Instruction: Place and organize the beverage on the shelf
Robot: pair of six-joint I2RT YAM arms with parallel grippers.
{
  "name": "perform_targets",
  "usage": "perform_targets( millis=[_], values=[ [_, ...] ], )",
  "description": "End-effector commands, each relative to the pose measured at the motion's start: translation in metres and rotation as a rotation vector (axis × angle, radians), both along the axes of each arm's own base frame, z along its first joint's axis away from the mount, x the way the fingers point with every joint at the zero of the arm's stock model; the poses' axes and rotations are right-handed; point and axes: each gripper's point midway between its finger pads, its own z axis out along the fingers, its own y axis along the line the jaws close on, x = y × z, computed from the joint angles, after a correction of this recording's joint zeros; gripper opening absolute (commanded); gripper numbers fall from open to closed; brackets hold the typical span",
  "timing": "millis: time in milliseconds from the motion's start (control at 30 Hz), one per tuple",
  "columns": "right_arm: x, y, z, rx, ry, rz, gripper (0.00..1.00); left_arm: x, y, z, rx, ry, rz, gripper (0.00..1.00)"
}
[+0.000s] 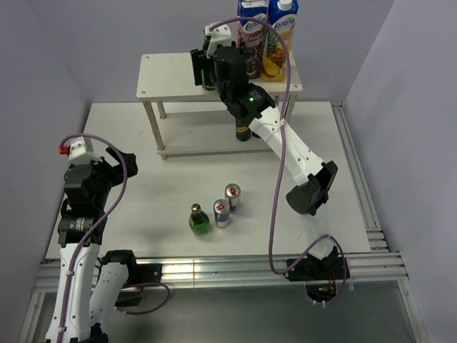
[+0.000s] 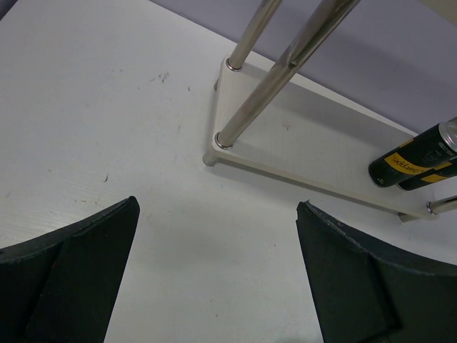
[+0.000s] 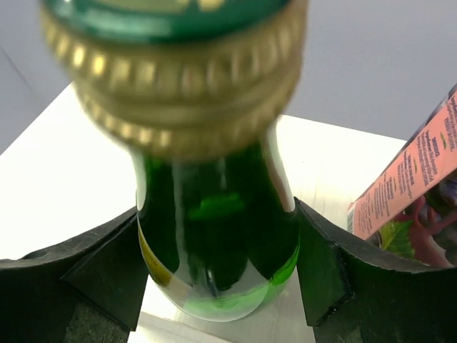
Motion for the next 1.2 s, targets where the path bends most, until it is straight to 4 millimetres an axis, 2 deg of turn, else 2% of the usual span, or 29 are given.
perform_targets(
  millis=[0,200,567,667,700,767,800,867,900,933,1033,1067,1133,1167],
  values=[
    [-0.001,0.003,0.052,0.129,-0.127,0.014,0.19,0.001,0.000,0.019,0.016,-0.068,-0.009,0.99],
    [0.007,0.009,0.035,0.111,-0.106,0.008,0.27,0.001,0.000,0.019,0.016,-0.068,-0.009,0.99],
    [0.018,0.026,0.010,0.122,-0.088,0.011,0.29,0.002,0.000,0.018,0.014,-0.060,-0.009,0.99],
    [0.021,0.031,-0.003,0.108,-0.072,0.008,0.50,0.002,0.000,0.018,0.016,-0.060,-0.009,0.99],
    [0.023,0.032,-0.009,0.101,-0.064,0.004,0.64,0.002,0.000,0.018,0.014,-0.060,-0.009,0.99],
    [0.022,0.032,-0.012,0.097,-0.060,-0.002,0.76,0.002,0.000,0.017,0.014,-0.059,-0.009,0.99],
    [0.021,0.030,-0.011,0.099,-0.062,-0.005,0.86,0.002,0.000,0.017,0.016,-0.059,-0.009,0.99],
    [0.020,0.031,-0.018,0.091,-0.053,-0.008,0.91,0.003,0.000,0.016,0.016,-0.056,-0.009,0.99],
    [0.018,0.029,-0.014,0.094,-0.059,-0.011,0.98,0.003,0.001,0.016,0.017,-0.055,-0.008,0.99],
    [0.017,0.029,-0.018,0.089,-0.054,-0.016,1.00,0.003,0.001,0.016,0.017,-0.055,-0.007,0.99],
    [0.009,0.028,-0.018,0.084,-0.054,-0.026,1.00,0.003,0.002,0.016,0.016,-0.054,-0.003,0.99],
    [0.005,0.025,-0.011,0.091,-0.063,-0.031,1.00,0.003,0.002,0.016,0.016,-0.054,-0.002,0.99],
    [-0.001,0.022,-0.016,0.042,-0.079,-0.061,1.00,0.003,0.003,0.016,0.014,-0.054,0.000,0.99],
    [-0.008,0.019,-0.008,0.043,-0.094,-0.067,1.00,0.003,0.003,0.016,0.014,-0.054,0.000,0.99]
  ],
)
